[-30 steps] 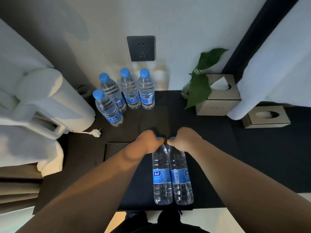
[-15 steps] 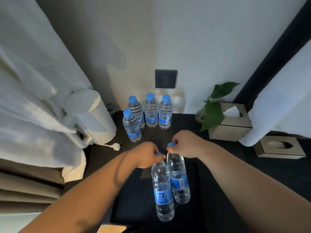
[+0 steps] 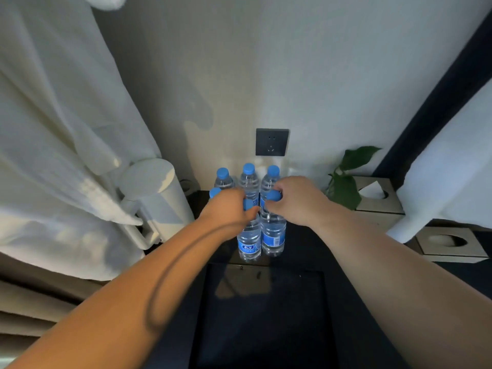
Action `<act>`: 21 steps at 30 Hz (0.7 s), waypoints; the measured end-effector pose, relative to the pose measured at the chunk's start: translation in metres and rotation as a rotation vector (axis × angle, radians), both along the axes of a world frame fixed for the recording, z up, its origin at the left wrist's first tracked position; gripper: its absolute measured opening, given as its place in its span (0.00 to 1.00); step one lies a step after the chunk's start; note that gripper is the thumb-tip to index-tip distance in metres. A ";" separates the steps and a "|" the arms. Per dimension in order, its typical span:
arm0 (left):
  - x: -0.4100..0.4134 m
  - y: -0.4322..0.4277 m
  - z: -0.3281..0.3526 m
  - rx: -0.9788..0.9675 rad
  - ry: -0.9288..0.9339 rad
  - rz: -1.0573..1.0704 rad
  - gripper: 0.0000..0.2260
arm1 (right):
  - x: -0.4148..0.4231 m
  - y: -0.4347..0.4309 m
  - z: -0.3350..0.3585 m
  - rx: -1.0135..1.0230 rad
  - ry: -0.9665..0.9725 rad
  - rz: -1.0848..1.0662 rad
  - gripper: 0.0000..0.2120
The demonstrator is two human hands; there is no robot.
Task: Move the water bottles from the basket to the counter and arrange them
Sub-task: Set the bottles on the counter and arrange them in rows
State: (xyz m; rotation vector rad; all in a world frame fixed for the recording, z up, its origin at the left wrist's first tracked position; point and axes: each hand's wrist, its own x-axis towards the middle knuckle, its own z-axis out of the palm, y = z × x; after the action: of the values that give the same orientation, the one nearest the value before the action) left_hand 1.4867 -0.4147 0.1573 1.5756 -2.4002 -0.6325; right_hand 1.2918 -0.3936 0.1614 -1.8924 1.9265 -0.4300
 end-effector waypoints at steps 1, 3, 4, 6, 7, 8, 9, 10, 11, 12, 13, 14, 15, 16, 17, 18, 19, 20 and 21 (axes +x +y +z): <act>-0.002 0.002 -0.001 -0.005 0.001 0.018 0.11 | 0.002 0.000 -0.001 -0.009 0.002 -0.005 0.11; -0.007 0.004 -0.005 0.018 0.026 0.068 0.08 | 0.005 -0.001 -0.006 -0.020 0.008 -0.015 0.11; -0.009 0.004 -0.007 0.044 0.045 0.097 0.08 | 0.005 -0.002 -0.008 -0.023 -0.007 -0.022 0.10; -0.013 0.001 -0.009 0.087 0.058 0.141 0.09 | 0.006 -0.003 -0.014 -0.015 -0.052 -0.031 0.07; -0.015 -0.001 -0.010 0.094 0.045 0.154 0.10 | 0.006 -0.004 -0.017 -0.006 -0.061 -0.033 0.06; -0.017 -0.004 -0.010 0.097 0.023 0.162 0.10 | 0.007 -0.004 -0.020 0.001 -0.054 -0.036 0.05; -0.018 -0.006 -0.010 0.100 -0.006 0.167 0.12 | 0.007 -0.006 -0.022 0.003 -0.033 -0.043 0.06; -0.018 -0.009 -0.009 0.106 -0.040 0.168 0.13 | 0.007 -0.008 -0.024 0.004 -0.001 -0.050 0.08; -0.019 -0.012 -0.009 0.111 -0.070 0.166 0.15 | 0.007 -0.011 -0.026 0.006 0.034 -0.056 0.08; -0.019 -0.014 -0.008 0.117 -0.090 0.160 0.15 | 0.006 -0.014 -0.027 0.009 0.067 -0.056 0.09; -0.019 -0.016 -0.007 0.126 -0.101 0.156 0.15 | 0.005 -0.017 -0.028 0.011 0.098 -0.052 0.09; -0.019 -0.018 -0.006 0.138 -0.107 0.154 0.15 | 0.004 -0.019 -0.028 0.010 0.127 -0.043 0.10; -0.019 -0.020 -0.005 0.148 -0.112 0.154 0.15 | 0.003 -0.021 -0.029 0.008 0.153 -0.038 0.12; -0.018 -0.022 -0.005 0.150 -0.119 0.152 0.16 | 0.003 -0.023 -0.029 -0.003 0.177 -0.042 0.15; -0.017 -0.025 -0.003 0.138 -0.121 0.150 0.18 | 0.004 -0.024 -0.029 -0.033 0.196 -0.057 0.18; -0.014 -0.029 -0.002 0.107 -0.111 0.155 0.18 | 0.005 -0.026 -0.028 -0.088 0.202 -0.077 0.20; -0.010 -0.035 0.000 0.059 -0.086 0.169 0.18 | 0.006 -0.029 -0.027 -0.160 0.189 -0.097 0.20; -0.005 -0.043 0.003 0.002 -0.050 0.185 0.16 | 0.007 -0.033 -0.025 -0.224 0.162 -0.110 0.19; 0.000 -0.051 0.005 -0.055 -0.013 0.198 0.15 | 0.008 -0.037 -0.022 -0.267 0.135 -0.113 0.17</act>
State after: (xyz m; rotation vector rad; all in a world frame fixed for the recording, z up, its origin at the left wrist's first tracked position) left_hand 1.4870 -0.4657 0.1628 1.7697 -2.2122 -0.5150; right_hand 1.2995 -0.4308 0.1395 -2.0272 2.1640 -0.6359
